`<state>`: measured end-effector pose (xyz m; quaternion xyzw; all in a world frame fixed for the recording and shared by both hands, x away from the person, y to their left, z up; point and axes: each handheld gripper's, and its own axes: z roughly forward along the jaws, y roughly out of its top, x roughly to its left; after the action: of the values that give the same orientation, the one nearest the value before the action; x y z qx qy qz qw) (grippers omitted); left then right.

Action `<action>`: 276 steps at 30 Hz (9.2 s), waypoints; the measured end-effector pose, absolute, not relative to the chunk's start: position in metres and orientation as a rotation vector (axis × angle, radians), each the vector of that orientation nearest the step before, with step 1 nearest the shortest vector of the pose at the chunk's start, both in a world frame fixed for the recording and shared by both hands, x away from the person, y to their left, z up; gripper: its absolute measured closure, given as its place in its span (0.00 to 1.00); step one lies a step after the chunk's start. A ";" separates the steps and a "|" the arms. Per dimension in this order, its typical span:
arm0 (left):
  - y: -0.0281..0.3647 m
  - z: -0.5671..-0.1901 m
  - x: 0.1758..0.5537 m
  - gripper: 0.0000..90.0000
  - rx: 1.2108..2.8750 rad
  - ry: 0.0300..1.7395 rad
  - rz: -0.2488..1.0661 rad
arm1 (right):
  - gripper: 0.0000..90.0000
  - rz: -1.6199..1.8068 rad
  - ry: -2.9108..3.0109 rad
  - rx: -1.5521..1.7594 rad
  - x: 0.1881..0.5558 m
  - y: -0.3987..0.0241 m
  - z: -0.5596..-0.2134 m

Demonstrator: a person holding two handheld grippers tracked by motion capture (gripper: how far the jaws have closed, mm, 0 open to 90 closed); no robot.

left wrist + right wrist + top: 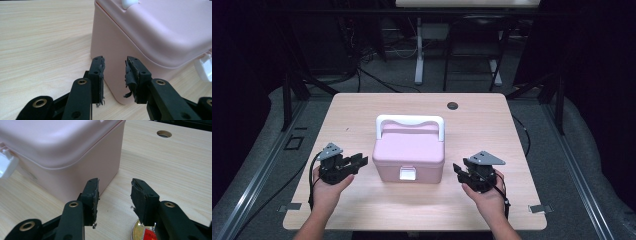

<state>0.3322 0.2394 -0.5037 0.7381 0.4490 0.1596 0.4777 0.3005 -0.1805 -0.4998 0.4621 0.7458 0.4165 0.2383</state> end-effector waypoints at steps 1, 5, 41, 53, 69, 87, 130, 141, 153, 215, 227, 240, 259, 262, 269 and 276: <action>0.239 -0.504 0.332 0.75 1.803 1.097 0.390 | 0.64 1.141 2.043 1.266 0.300 -0.181 -0.500; 0.237 -0.504 0.339 0.77 1.806 1.099 0.398 | 0.67 1.145 2.047 1.281 0.308 -0.180 -0.503; 0.217 -0.528 0.345 0.91 1.824 1.080 0.412 | 0.75 1.163 2.030 1.306 0.338 -0.154 -0.524; 0.214 -0.528 0.343 1.00 1.835 1.068 0.408 | 0.89 1.153 2.057 1.277 0.335 -0.150 -0.524; 0.208 -0.525 0.336 1.00 1.871 1.050 0.411 | 1.00 1.117 2.075 1.265 0.330 -0.148 -0.523; 0.200 -0.521 0.319 1.00 1.919 1.023 0.381 | 1.00 1.108 2.082 1.265 0.309 -0.157 -0.522; 0.198 -0.520 0.269 1.00 1.952 0.963 0.307 | 1.00 1.088 2.164 1.203 0.248 -0.171 -0.521; 0.199 -0.523 0.263 1.00 1.915 0.975 0.274 | 1.00 1.101 2.152 1.201 0.243 -0.173 -0.523; 0.201 -0.524 0.258 1.00 1.912 0.964 0.279 | 1.00 1.119 2.156 1.214 0.238 -0.174 -0.525; 0.219 -0.451 0.284 0.50 1.935 0.882 0.228 | 0.50 1.214 2.360 1.138 0.264 -0.202 -0.449; 0.210 -0.443 0.303 0.50 1.947 0.893 0.209 | 0.50 1.198 2.384 1.115 0.280 -0.191 -0.438; 0.186 -0.445 0.318 0.58 1.976 0.871 0.178 | 0.55 1.232 2.387 1.132 0.300 -0.177 -0.438; 0.183 -0.446 0.317 0.77 1.987 0.862 0.220 | 0.75 1.245 2.351 1.111 0.303 -0.174 -0.438; 0.183 -0.447 0.314 0.79 1.985 0.858 0.229 | 0.78 1.255 2.351 1.102 0.301 -0.175 -0.438; 0.183 -0.446 0.311 0.82 1.989 0.847 0.230 | 0.82 1.270 2.348 1.102 0.296 -0.177 -0.437; 0.182 -0.444 0.307 0.82 2.001 0.855 0.233 | 0.82 1.266 2.352 1.091 0.294 -0.177 -0.437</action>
<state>0.3071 0.1820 -0.4445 0.8125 0.3473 0.0945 0.4587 0.2941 -0.1769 -0.4366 0.3750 0.8085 0.4352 0.1278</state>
